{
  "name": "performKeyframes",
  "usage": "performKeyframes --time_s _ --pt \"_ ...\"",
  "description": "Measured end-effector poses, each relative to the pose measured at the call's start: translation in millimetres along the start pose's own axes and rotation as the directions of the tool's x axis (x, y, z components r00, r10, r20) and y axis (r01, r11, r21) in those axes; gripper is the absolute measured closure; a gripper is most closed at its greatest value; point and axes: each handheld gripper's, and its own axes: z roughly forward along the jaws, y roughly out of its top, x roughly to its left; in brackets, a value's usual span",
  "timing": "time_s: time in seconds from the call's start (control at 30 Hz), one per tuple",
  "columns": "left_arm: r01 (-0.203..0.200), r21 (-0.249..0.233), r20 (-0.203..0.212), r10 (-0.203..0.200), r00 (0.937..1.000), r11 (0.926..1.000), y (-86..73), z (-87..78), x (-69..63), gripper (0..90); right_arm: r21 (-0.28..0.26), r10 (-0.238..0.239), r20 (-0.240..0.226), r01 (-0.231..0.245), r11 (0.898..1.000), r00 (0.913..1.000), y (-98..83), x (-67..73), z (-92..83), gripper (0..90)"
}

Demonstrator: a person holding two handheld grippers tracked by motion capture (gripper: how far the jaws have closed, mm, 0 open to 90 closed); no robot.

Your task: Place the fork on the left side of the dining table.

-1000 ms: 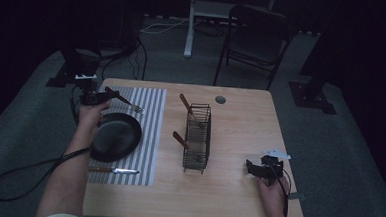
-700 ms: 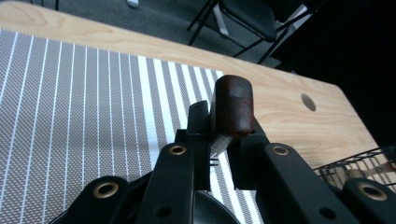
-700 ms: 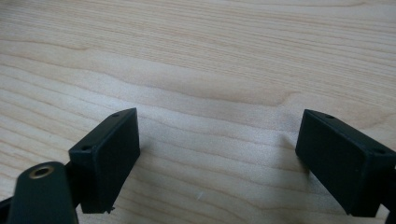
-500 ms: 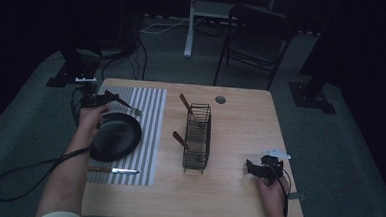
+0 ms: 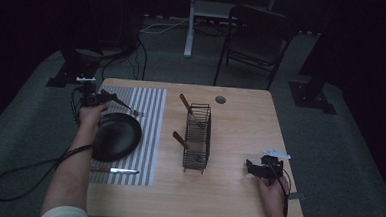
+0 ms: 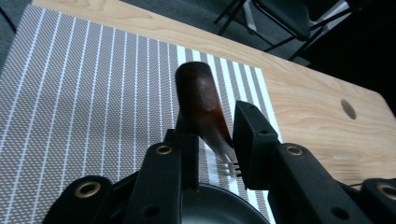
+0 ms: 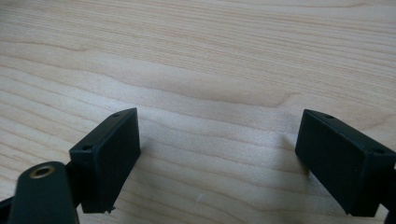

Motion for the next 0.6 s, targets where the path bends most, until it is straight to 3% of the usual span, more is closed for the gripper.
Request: performKeyframes --time_s 0.2,0.3,0.43,0.5,0.6 --pt "0.006 -0.003 -0.006 -0.006 1.0000 1.0000 -1.6 1.0 2.4 71.3 0.000 0.000 0.000 0.000 1.000 1.0000 0.0 0.0 0.0 13.6" --pt "0.002 -0.004 -0.035 -0.002 0.9994 1.0000 -5.0 3.0 4.1 68.3 0.000 0.000 0.000 0.000 1.000 1.0000 0.0 0.0 0.0 13.6" --pt "0.023 -0.003 -0.023 -0.023 0.9995 0.9997 -6.5 3.9 7.7 68.1 0.000 0.000 0.000 0.000 1.000 1.0000 0.0 0.0 0.0 13.6" --pt "0.055 -0.008 0.000 -0.055 0.9985 0.9985 -10.4 6.7 10.8 68.3 0.000 0.000 0.000 0.000 1.000 1.0000 0.0 0.0 0.0 13.6" --pt "0.061 -0.017 0.001 -0.061 0.9981 0.9980 -13.1 10.1 11.6 68.0 0.000 0.000 0.000 0.000 1.000 1.0000 0.0 0.0 0.0 13.6"
